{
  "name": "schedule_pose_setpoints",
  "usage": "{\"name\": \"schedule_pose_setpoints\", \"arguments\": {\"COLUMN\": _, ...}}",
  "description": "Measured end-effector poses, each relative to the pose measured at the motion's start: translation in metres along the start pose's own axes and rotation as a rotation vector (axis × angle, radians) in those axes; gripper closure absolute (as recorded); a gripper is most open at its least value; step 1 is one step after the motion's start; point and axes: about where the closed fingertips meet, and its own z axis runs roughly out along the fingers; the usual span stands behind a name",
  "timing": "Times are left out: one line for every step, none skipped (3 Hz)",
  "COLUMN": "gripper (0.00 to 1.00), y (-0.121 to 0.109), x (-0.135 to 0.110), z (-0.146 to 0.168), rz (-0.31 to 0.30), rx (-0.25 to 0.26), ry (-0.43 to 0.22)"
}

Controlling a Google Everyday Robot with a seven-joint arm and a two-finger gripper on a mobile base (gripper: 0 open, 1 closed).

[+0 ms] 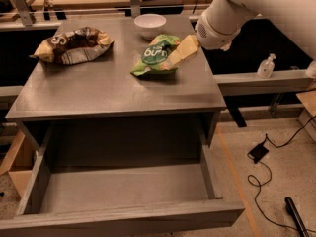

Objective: Place green rice chip bag into top drawer

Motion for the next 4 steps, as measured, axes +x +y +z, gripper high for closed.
{"name": "schedule_pose_setpoints", "arguments": {"gripper": 0.0, "y": -0.008, "x": -0.014, "z": 0.022, "rz": 0.016, "rx": 0.061, "ry": -0.017}}
{"name": "schedule_pose_setpoints", "arguments": {"gripper": 0.0, "y": -0.012, "x": -0.029, "z": 0.04, "rz": 0.02, "rx": 0.093, "ry": -0.026}}
{"name": "schedule_pose_setpoints", "arguments": {"gripper": 0.0, "y": -0.011, "x": -0.044, "z": 0.049, "rz": 0.038, "rx": 0.088, "ry": -0.039}}
{"name": "schedule_pose_setpoints", "arguments": {"gripper": 0.0, "y": -0.002, "x": -0.054, "z": 0.057, "rz": 0.062, "rx": 0.073, "ry": -0.035}}
